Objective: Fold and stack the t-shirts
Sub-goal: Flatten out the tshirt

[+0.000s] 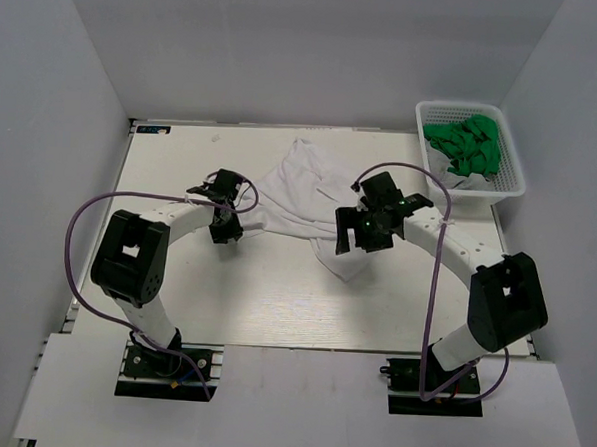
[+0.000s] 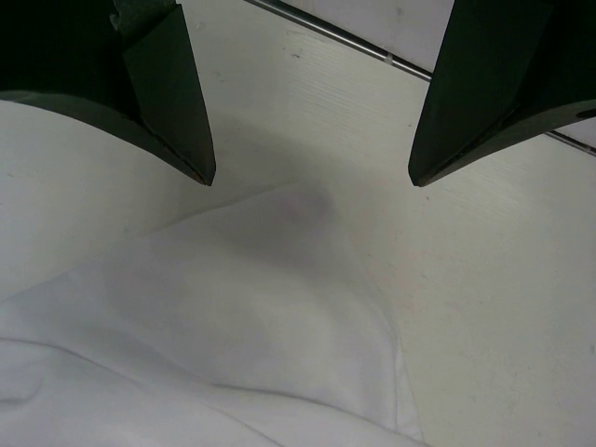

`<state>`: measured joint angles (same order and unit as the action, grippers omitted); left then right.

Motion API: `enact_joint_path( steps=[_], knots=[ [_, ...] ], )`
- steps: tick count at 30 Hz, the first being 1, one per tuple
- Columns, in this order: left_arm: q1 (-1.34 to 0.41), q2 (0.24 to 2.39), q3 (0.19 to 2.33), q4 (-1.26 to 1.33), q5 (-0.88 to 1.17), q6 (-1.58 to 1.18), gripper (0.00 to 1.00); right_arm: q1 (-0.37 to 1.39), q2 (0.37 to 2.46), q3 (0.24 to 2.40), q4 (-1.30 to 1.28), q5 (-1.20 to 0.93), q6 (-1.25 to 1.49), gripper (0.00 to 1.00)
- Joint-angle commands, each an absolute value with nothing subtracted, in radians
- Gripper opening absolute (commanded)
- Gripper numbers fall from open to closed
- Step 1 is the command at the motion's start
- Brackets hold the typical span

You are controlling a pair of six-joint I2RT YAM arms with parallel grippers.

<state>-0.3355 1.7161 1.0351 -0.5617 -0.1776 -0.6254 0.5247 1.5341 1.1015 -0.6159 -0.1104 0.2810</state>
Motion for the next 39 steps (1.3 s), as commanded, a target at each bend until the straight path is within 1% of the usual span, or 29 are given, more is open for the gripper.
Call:
enact_joint_path(
  steps=[1, 3, 4, 6, 7, 9, 10, 17, 22, 23, 25, 27, 29, 32, 33, 34, 36, 39],
  knots=[
    [-0.331, 1.7, 1.051, -0.532, -0.204, -0.629, 0.38, 0.551, 1.551, 1.089, -0.646, -0.087, 0.29, 0.9],
    [-0.331, 1.73, 1.078, -0.543, -0.216, -0.629, 0.33, 0.568, 1.554, 1.086, -0.644, -0.078, 0.287, 0.9],
    [-0.331, 1.739, 1.087, -0.552, -0.225, -0.629, 0.27, 0.571, 1.565, 1.088, -0.643, -0.069, 0.282, 0.9],
    [-0.331, 1.755, 1.114, -0.587, -0.236, -0.629, 0.21, 0.584, 1.575, 1.085, -0.64, -0.058, 0.285, 0.9],
    [-0.331, 1.755, 1.123, -0.588, -0.25, -0.629, 0.13, 0.592, 1.588, 1.083, -0.637, -0.058, 0.273, 0.9],
    [-0.34, 1.755, 1.135, -0.6, -0.274, -0.629, 0.03, 0.603, 1.606, 1.077, -0.626, -0.052, 0.265, 0.9],
    [-0.341, 1.744, 1.146, -0.61, -0.275, -0.629, 0.0, 0.61, 1.621, 1.077, -0.624, -0.051, 0.259, 0.9],
    [-0.341, 1.654, 1.137, -0.641, -0.331, -0.629, 0.0, 0.646, 1.664, 1.1, -0.589, -0.041, 0.23, 0.9],
    [-0.341, 1.579, 1.108, -0.664, -0.342, -0.638, 0.0, 0.667, 1.672, 1.049, -0.526, -0.049, 0.209, 0.89],
    [-0.341, 1.551, 1.108, -0.664, -0.333, -0.638, 0.0, 0.67, 1.677, 1.031, -0.517, -0.046, 0.21, 0.85],
    [-0.341, 1.525, 1.097, -0.664, -0.333, -0.638, 0.0, 0.678, 1.704, 1.025, -0.518, -0.006, 0.221, 0.84],
    [-0.33, 1.493, 1.085, -0.664, -0.322, -0.638, 0.0, 0.684, 1.729, 1.017, -0.514, 0.032, 0.232, 0.79],
    [-0.33, 1.477, 1.085, -0.675, -0.312, -0.638, 0.0, 0.686, 1.735, 1.005, -0.508, 0.058, 0.247, 0.72],
    [-0.33, 1.453, 1.085, -0.684, -0.311, -0.647, 0.0, 0.684, 1.717, 0.991, -0.491, 0.051, 0.253, 0.26],
    [-0.33, 1.453, 1.085, -0.684, -0.301, -0.647, 0.0, 0.686, 1.691, 0.989, -0.488, 0.051, 0.253, 0.04],
    [-0.33, 1.439, 1.095, -0.684, -0.301, -0.647, 0.0, 0.683, 1.675, 0.986, -0.48, 0.051, 0.261, 0.0],
    [-0.33, 1.411, 1.104, -0.693, -0.301, -0.647, 0.0, 0.677, 1.61, 1.014, -0.483, 0.069, 0.278, 0.0],
    [-0.33, 1.37, 1.144, -0.693, -0.301, -0.647, 0.0, 0.669, 1.5, 1.076, -0.492, 0.179, 0.308, 0.0]
  ],
)
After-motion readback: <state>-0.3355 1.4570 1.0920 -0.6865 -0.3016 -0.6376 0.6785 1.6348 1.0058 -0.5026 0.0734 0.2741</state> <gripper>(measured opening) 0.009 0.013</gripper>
